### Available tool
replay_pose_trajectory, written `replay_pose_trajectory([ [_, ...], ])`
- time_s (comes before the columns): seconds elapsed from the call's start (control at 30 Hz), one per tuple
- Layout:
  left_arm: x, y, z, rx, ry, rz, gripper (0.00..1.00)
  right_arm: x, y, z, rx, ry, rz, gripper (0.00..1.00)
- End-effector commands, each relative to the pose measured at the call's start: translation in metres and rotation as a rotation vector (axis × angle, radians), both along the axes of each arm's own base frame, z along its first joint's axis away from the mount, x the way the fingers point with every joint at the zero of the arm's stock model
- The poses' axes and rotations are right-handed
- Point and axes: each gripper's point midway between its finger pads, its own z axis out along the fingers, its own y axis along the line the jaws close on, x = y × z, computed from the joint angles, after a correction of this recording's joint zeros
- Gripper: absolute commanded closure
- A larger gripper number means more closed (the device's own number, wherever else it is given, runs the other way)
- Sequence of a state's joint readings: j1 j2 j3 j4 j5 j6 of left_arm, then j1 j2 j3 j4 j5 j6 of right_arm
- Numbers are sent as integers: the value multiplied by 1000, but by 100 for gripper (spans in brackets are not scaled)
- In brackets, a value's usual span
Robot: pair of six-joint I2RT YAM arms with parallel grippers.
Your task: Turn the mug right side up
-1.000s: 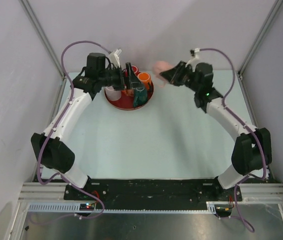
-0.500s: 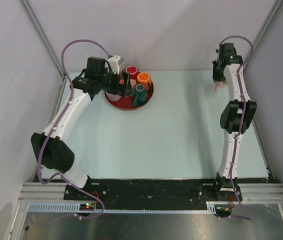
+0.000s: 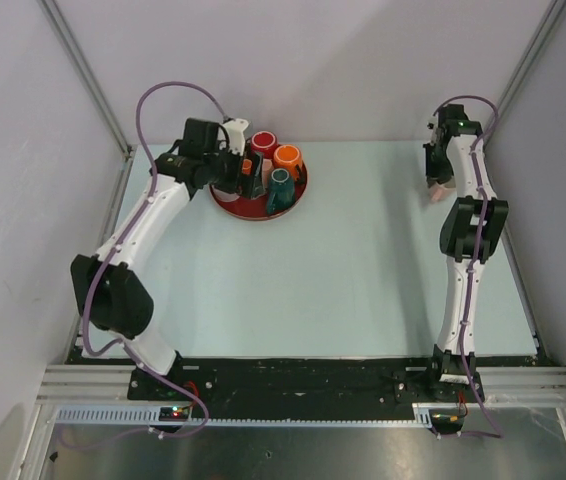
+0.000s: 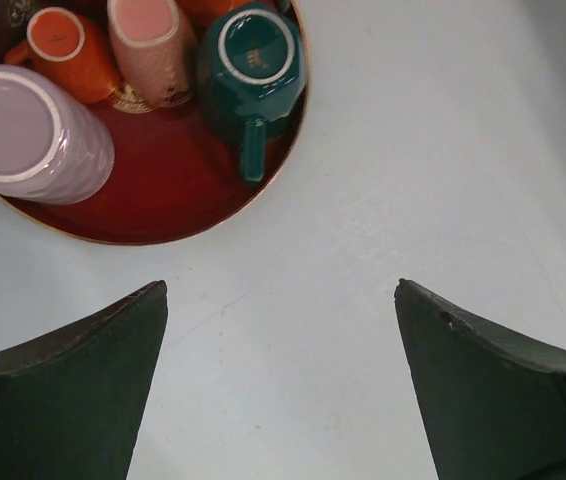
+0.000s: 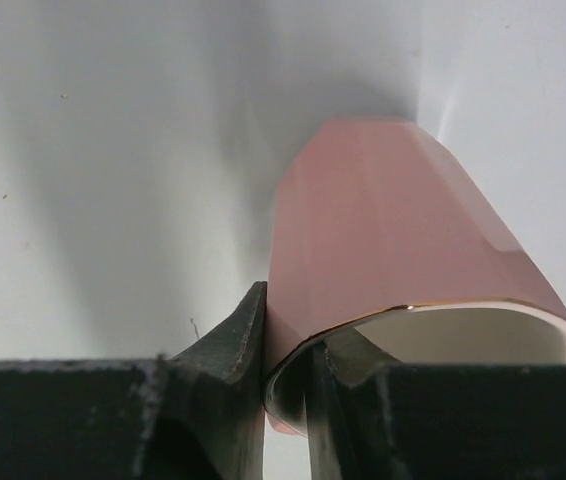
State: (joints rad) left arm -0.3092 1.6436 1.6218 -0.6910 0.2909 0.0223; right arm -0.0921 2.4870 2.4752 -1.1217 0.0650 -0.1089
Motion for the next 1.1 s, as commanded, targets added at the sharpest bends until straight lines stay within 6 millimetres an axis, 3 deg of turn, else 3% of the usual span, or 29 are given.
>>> replay_pose_trajectory([
  [0.0,19,5,-27,109,-24,14,1,22,-4,20,8,-103,17,66],
  [0.1,36,2,-36,139,-64,-10,2,28,-7,33,24,-153,-4,40],
  [0.2,58,-7,-50,182,-114,-56,7,33,-5,60,30,-224,-6,26],
  [0.33,84,-20,-83,226,-101,-116,26,33,2,108,31,-332,18,11],
  [0.4,90,-25,-101,248,-90,-156,31,27,9,129,48,-371,35,3],
  [0.53,92,-40,-126,293,-82,-235,30,10,15,157,48,-418,48,1],
  [0.63,102,-44,-138,305,-64,-201,30,-4,19,165,41,-405,56,1],
  [0.87,117,-53,-147,260,-22,-133,49,-34,40,174,-10,-382,106,1],
  [1.07,104,-55,-156,238,43,-145,71,-50,48,183,-30,-402,109,1],
])
